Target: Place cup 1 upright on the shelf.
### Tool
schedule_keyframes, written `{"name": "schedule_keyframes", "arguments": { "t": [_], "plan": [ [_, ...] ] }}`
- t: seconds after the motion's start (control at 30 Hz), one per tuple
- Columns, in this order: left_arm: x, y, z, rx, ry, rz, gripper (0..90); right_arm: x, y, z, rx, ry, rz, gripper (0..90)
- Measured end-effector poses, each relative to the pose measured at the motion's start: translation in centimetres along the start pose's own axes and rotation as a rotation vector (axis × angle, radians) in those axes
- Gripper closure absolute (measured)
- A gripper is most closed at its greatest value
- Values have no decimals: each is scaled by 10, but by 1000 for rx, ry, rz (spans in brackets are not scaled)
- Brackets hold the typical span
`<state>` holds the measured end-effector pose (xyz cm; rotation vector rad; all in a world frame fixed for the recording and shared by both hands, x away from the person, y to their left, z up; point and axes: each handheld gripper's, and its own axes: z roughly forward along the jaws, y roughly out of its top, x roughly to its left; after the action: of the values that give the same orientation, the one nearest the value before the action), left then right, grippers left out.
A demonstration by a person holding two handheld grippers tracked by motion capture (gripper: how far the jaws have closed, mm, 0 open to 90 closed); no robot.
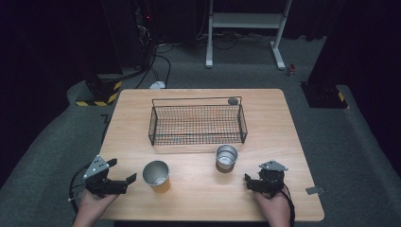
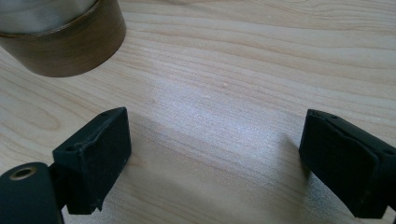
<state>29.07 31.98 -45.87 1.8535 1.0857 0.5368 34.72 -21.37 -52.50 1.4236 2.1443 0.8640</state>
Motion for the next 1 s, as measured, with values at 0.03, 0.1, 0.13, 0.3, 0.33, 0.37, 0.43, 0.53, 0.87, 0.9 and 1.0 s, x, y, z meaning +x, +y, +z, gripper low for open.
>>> {"name": "schedule_keyframes", "arguments": {
  "t": [0.03,0.1,0.13,0.3,0.33,0.37,0.43,0.53,0.87,0.9,1.0],
  "plan": [
    [0,0,0,0,0,0,0,0,0,0,0,0,0,90],
    [-3,3,-4,-25,-26,-14,0,0,0,0,0,0,0,90],
    [-3,3,-4,-25,-26,-14,0,0,0,0,0,0,0,90],
    [-12,10,-8,-59,-59,-7,0,0,0,0,0,0,0,90],
    [-13,10,-8,-64,-65,-4,0,0,0,0,0,0,0,90],
    [-16,12,-8,-68,-76,-5,0,0,0,0,0,0,0,90],
    [-20,14,-7,-71,-86,8,0,0,0,0,0,0,0,90],
    [-25,15,-6,-75,-93,16,0,0,0,0,0,0,0,90],
    [-43,17,3,-96,-130,46,0,0,0,0,0,0,0,90],
    [-46,18,5,-97,-134,53,0,0,0,0,0,0,0,90],
    [-49,18,7,-96,-153,54,0,0,0,0,0,0,0,90]
  ]
}}
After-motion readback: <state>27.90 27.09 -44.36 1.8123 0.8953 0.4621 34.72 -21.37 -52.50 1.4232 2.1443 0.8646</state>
